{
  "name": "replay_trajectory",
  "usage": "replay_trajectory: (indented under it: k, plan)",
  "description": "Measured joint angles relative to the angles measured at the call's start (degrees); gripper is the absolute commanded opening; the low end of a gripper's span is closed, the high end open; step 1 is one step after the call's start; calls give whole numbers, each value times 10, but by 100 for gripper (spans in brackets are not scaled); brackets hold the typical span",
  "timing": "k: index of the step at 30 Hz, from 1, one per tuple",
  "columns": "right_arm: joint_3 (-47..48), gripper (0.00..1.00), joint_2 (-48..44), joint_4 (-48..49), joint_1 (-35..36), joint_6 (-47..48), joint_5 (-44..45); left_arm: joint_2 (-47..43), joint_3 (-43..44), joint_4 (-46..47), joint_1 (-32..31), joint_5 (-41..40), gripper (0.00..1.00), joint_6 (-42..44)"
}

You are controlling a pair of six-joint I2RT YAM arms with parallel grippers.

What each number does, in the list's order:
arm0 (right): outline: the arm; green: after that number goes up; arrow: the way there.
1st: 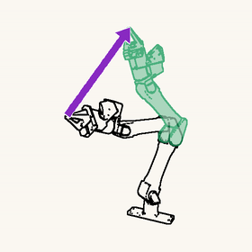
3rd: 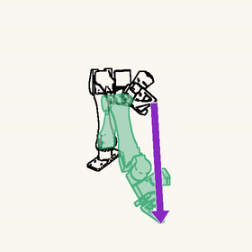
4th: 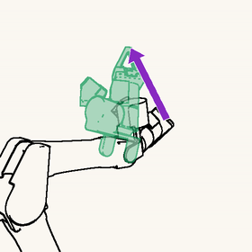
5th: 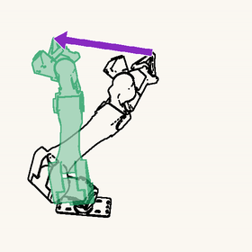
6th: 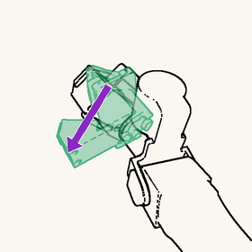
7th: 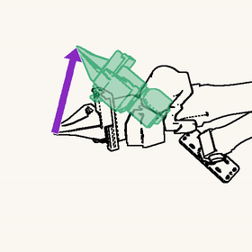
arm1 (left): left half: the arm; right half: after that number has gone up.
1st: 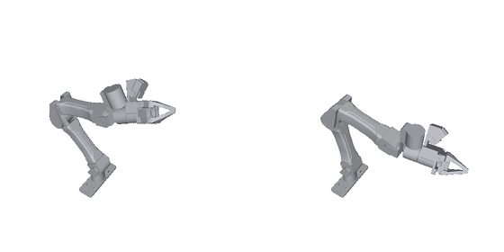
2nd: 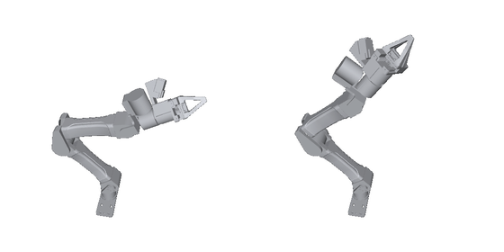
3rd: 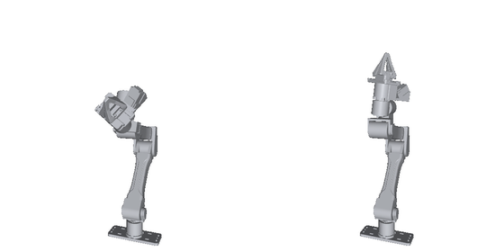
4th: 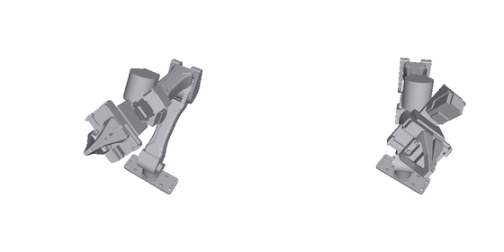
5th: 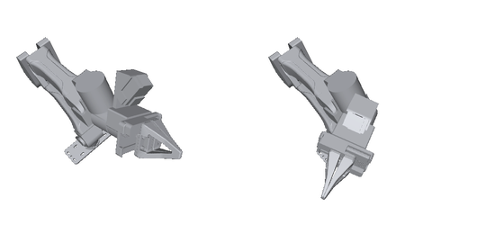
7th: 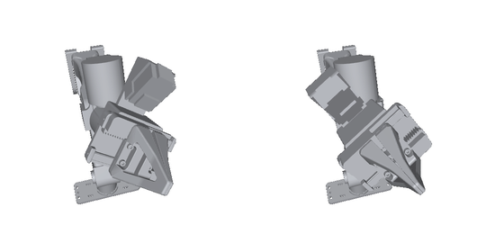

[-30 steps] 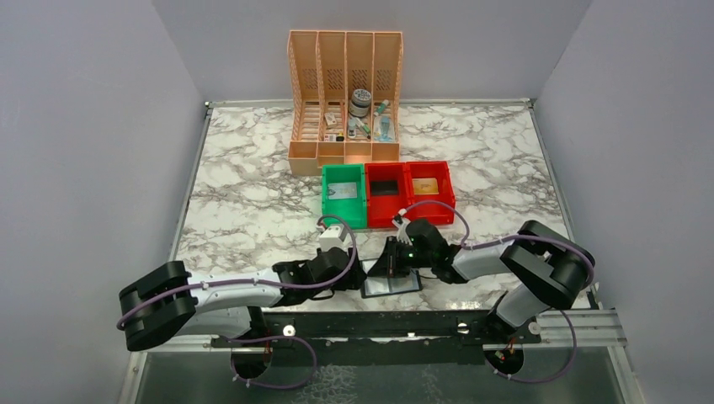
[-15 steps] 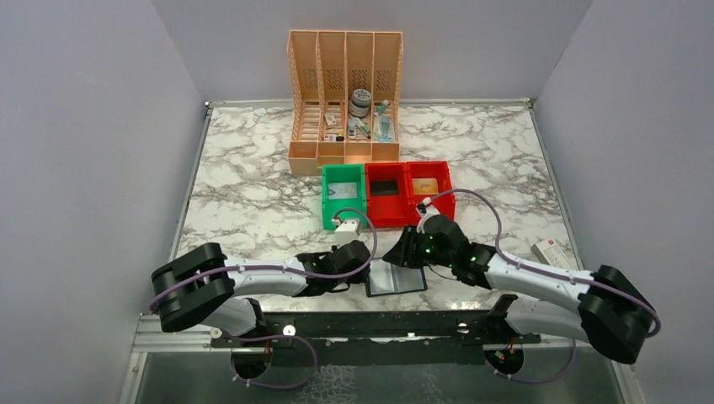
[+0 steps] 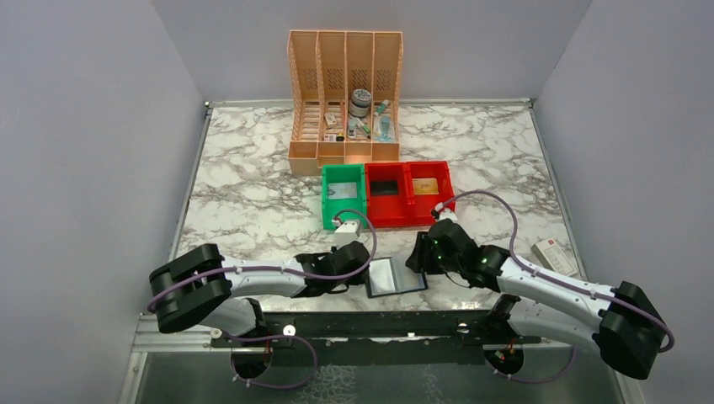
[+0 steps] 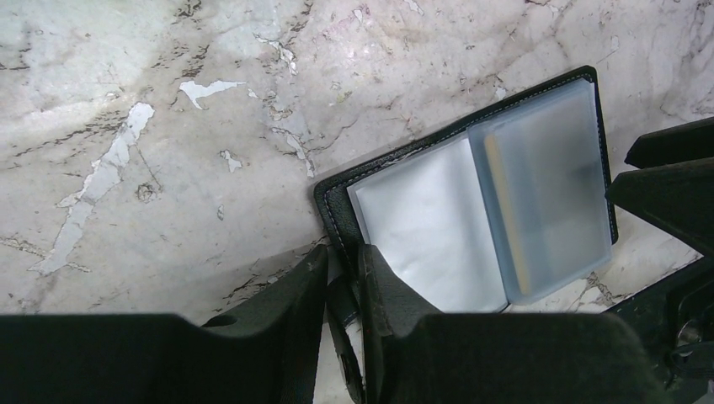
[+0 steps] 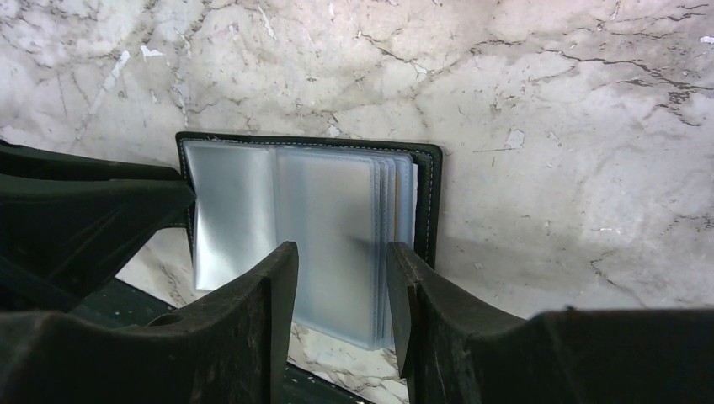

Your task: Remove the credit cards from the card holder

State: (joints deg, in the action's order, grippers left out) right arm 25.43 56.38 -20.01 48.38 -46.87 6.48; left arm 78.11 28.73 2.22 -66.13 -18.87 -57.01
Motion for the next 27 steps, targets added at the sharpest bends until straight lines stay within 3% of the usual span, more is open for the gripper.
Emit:
replay_trajectory:
  k: [10,27]
  plan:
    - [1,37,29,-6,0,35,-16,-3,-2,-4,0,0,22,1]
    - [6,38,55,2,0,45,-44,-3,-1,-6,0,0,19,4]
